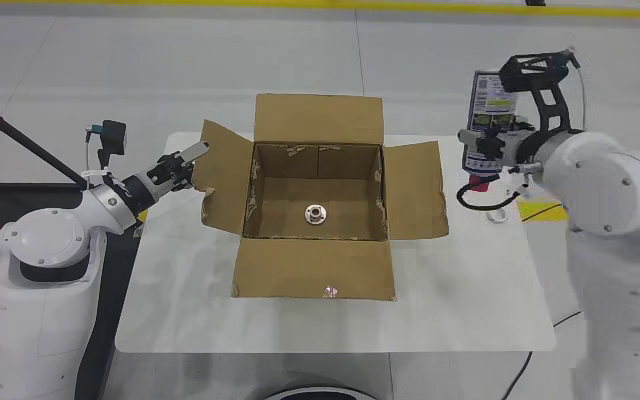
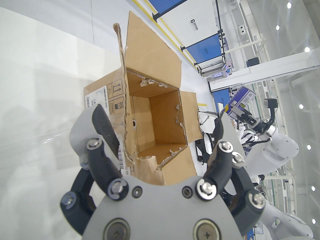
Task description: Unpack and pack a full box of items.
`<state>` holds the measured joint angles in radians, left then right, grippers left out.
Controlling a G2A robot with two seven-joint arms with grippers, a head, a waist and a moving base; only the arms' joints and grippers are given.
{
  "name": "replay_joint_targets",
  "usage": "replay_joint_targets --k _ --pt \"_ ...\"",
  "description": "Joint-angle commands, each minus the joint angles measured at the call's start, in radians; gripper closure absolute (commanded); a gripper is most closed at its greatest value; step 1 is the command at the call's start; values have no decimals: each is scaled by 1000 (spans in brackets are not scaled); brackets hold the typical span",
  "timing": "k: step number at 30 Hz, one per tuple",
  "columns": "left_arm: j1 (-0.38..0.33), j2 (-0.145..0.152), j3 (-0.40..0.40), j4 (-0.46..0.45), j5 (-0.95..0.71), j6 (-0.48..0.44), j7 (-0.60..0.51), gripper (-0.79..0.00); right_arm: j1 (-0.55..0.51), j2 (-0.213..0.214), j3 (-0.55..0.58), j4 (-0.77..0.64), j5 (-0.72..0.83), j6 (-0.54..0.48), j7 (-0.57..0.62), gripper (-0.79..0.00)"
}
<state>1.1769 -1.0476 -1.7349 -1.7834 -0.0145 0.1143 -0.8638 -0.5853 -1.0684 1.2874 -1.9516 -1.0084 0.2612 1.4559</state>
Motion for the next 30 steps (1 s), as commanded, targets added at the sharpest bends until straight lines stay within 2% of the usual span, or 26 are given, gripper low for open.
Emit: replay_joint_targets --k 1,5,9,14,22,30 --pt "0 0 0 0 0 0 0 -785 61 -15 -96 23 19 -6 -38 0" --pt "0 0 0 0 0 0 0 -785 192 -55 -291 119 16 -20 -77 0" --pt "0 0 0 0 0 0 0 -785 316 -110 -463 240 76 -42 -119 0" --pt "0 0 0 0 0 0 0 -785 423 -183 -637 404 177 -126 -141 0" --pt "0 0 0 0 0 0 0 -785 504 -312 -847 670 288 -215 -190 0" --pt "0 0 0 0 0 0 0 -785 533 -438 -960 903 362 -303 -243 0"
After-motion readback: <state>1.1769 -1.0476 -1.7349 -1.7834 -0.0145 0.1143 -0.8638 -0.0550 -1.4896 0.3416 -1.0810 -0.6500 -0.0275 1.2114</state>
